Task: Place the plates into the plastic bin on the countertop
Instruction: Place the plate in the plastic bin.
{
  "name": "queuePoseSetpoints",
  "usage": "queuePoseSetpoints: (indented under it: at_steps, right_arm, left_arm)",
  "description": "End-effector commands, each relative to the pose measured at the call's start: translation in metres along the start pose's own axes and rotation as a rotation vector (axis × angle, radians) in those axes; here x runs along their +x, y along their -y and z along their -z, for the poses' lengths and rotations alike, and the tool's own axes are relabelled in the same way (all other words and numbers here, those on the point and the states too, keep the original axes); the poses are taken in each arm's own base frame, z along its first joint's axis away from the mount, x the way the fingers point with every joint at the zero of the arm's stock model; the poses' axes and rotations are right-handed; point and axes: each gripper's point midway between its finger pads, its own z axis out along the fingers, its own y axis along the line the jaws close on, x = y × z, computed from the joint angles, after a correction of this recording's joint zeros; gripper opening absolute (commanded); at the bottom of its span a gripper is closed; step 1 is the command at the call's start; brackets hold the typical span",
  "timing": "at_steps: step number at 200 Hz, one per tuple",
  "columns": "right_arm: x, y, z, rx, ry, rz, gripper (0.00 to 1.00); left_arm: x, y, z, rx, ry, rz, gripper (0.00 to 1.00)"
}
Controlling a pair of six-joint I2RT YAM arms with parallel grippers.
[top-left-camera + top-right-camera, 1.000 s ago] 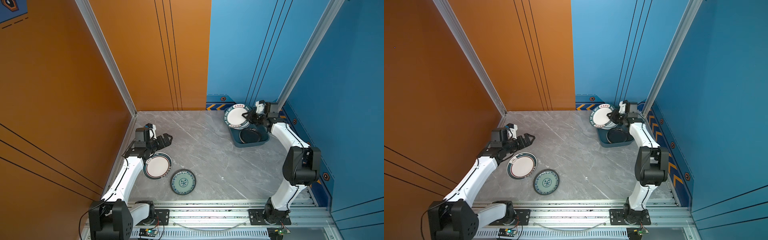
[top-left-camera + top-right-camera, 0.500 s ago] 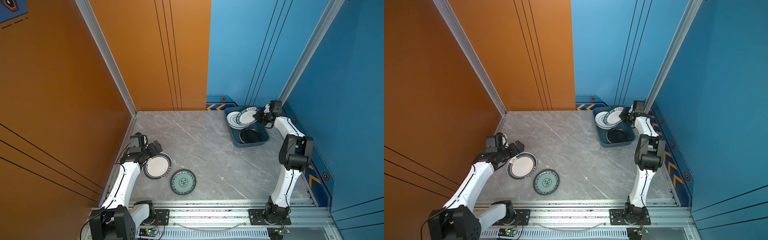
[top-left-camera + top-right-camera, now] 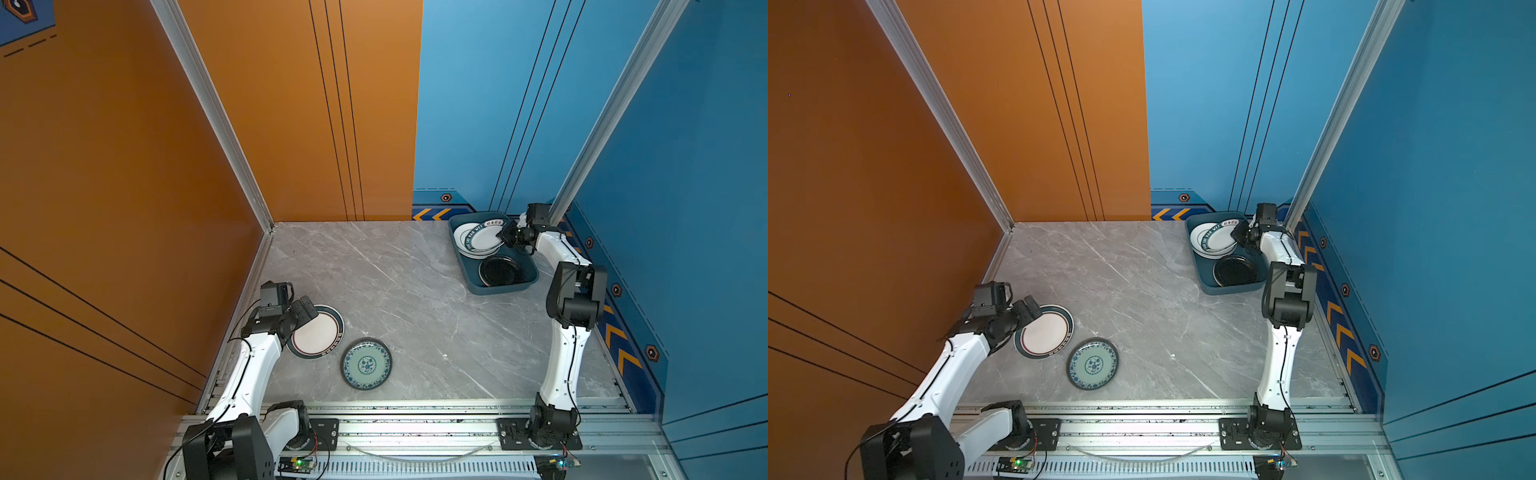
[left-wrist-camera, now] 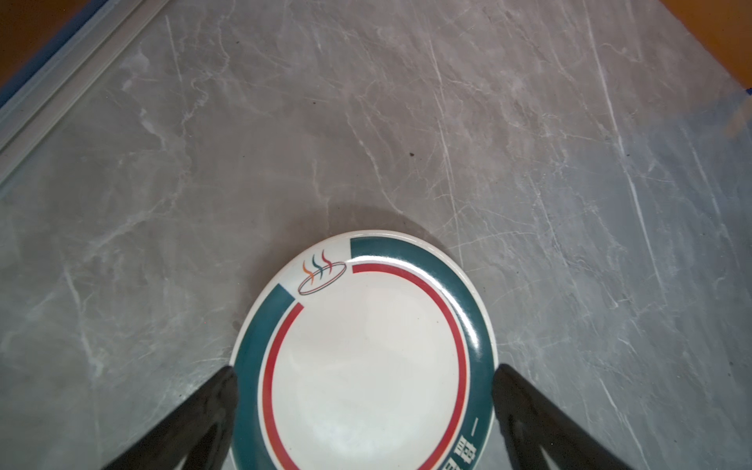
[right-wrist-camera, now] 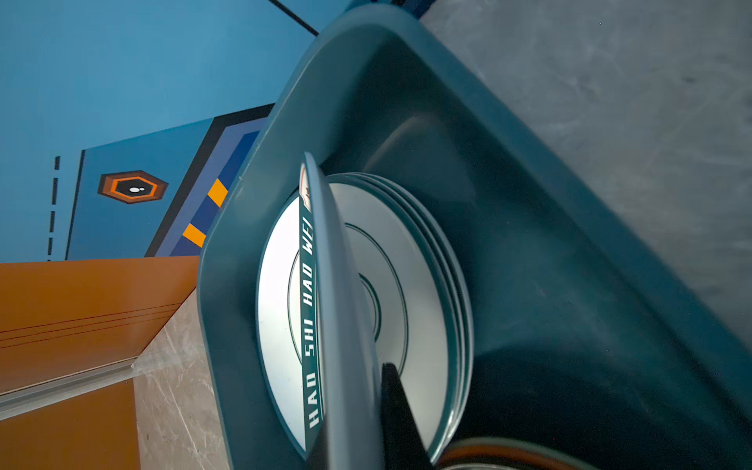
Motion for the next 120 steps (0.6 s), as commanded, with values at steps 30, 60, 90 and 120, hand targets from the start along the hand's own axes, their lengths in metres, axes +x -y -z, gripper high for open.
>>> queuePoseSetpoints:
  at_steps: [30,60,90,120]
  right_arm:
    - [0.015,0.010,-0.013,0.080,-0.044,-0.001,0.31]
    - [0.017,0.015,-0.011,0.130,-0.055,0.029,0.39]
    - [0.016,0.019,-0.008,0.164,-0.064,0.046,0.41]
    - [0.015,0.022,-0.002,0.208,-0.058,0.082,0.46]
  left_arm:
    - [0.017,-0.034,-0.017,-0.147,-0.049,0.046,0.98]
    - [0.021,-0.037,-0.024,-0.149,-0.063,0.062,0.98]
    - [0.019,-0.036,-0.023,-0.138,-0.057,0.070,0.98]
    - [0.021,-0.039,-0.024,-0.146,-0.060,0.069,0.98]
